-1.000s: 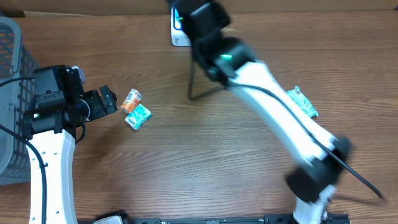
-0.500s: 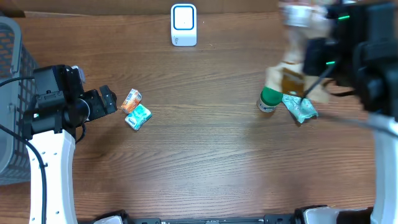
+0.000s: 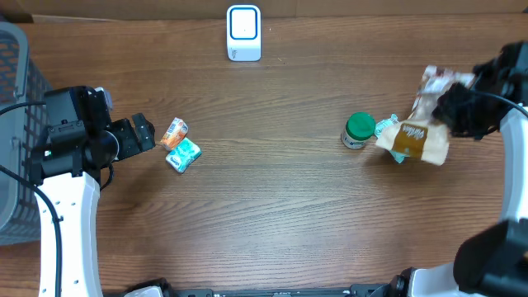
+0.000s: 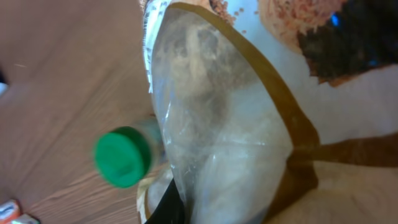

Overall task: Scan the item barcode
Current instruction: 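Carry the pouch right and release it beside the jar, then move the right gripper left toward the teal tissue pack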

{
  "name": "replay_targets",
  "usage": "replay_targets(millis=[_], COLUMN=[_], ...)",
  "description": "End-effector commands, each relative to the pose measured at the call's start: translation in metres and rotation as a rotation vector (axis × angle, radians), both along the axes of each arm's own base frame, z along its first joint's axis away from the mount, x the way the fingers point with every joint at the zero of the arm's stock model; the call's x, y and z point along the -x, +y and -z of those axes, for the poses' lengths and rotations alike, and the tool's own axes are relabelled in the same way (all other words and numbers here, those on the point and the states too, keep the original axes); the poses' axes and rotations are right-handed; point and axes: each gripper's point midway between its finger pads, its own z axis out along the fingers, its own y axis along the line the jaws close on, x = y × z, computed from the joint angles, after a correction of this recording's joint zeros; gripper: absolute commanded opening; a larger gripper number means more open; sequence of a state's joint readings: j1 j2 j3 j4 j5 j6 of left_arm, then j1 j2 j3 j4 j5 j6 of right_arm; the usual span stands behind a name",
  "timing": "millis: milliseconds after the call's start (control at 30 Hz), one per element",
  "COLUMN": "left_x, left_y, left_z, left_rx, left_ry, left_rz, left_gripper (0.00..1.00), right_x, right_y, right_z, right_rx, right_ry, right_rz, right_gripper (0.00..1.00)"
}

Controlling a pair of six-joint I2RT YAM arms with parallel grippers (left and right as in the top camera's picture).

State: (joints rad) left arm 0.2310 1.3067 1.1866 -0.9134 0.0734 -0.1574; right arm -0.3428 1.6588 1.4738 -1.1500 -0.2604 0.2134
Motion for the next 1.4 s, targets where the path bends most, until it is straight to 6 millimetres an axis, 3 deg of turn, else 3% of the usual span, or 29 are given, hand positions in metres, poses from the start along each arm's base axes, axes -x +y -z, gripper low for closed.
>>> replay_targets(millis=[0, 67, 133, 167, 233, 333, 433, 567, 767, 967, 1100, 1200, 1300, 1367], left_x=[-0.002, -0.002, -0.002, -0.002, -0.002, -0.002, -0.002, -0.002, -0.002, -0.002, -0.002, -0.002, -0.002, -0.002], left_y=[0.002, 0.002, 0.002, 0.002, 0.002, 0.002, 0.002, 0.002, 0.002, 0.002, 0.002, 0.002, 0.002, 0.002], left_z=[-0.013, -0.013, -0.013, -0.013, -0.013, -0.013, -0.013, -0.013, -0.013, -0.013, -0.013, -0.013, -0.013, -0.013], left_rx=[-0.011, -0.011, -0.011, -0.011, -0.011, -0.011, -0.011, -0.011, -0.011, -0.011, -0.011, -0.011, -0.011, -0.011], left_ry=[-0.038, -0.038, -0.038, -0.038, -0.038, -0.038, -0.038, -0.038, -0.038, -0.038, -0.038, -0.038, -0.038, -0.038], left_rz=[-0.009, -0.009, -0.009, -0.009, -0.009, -0.009, -0.009, -0.009, -0.009, -0.009, -0.009, -0.009, -0.009, -0.009], left_gripper=[1.0, 0.99, 0.99, 0.99, 0.99, 0.99, 1.0, 1.0, 1.0, 1.0, 1.0, 1.0, 1.0, 1.0], right_x=[0.001, -0.002, -0.007, -0.009, -0.012, -0.013, -0.011, -0.007, -0.002, -0.005, -0.009, -0.018, -0.029, -0.033], right_y=[0.005, 0.004, 0.003, 0.002, 0.001, 0.001, 0.003, 0.005, 0.003, 0.003, 0.023, 0.054, 0.089, 0.109], right_z=[0.023, 0.036, 0.043, 0.045, 0.05, 0.054, 0.049, 0.025, -0.03, -0.061, -0.064, -0.07, -0.069, -0.067], right_rx=[-0.064, -0.068, -0.068, -0.069, -0.069, -0.071, -0.087, -0.088, -0.058, -0.048, -0.128, -0.18, -0.19, -0.189], right_ry=[0.012, 0.021, 0.025, 0.023, 0.025, 0.03, 0.038, 0.055, 0.066, 0.021, -0.008, -0.061, -0.095, -0.11], right_rz=[-0.007, -0.007, -0.008, -0.007, -0.007, -0.008, -0.01, -0.038, -0.029, -0.032, -0.081, -0.203, -0.298, -0.352], right_gripper=[0.04, 0.05, 0.13, 0.19, 0.42, 0.58, 0.62, 0.63, 0.83, 0.88, 0.88, 0.88, 1.0, 1.0])
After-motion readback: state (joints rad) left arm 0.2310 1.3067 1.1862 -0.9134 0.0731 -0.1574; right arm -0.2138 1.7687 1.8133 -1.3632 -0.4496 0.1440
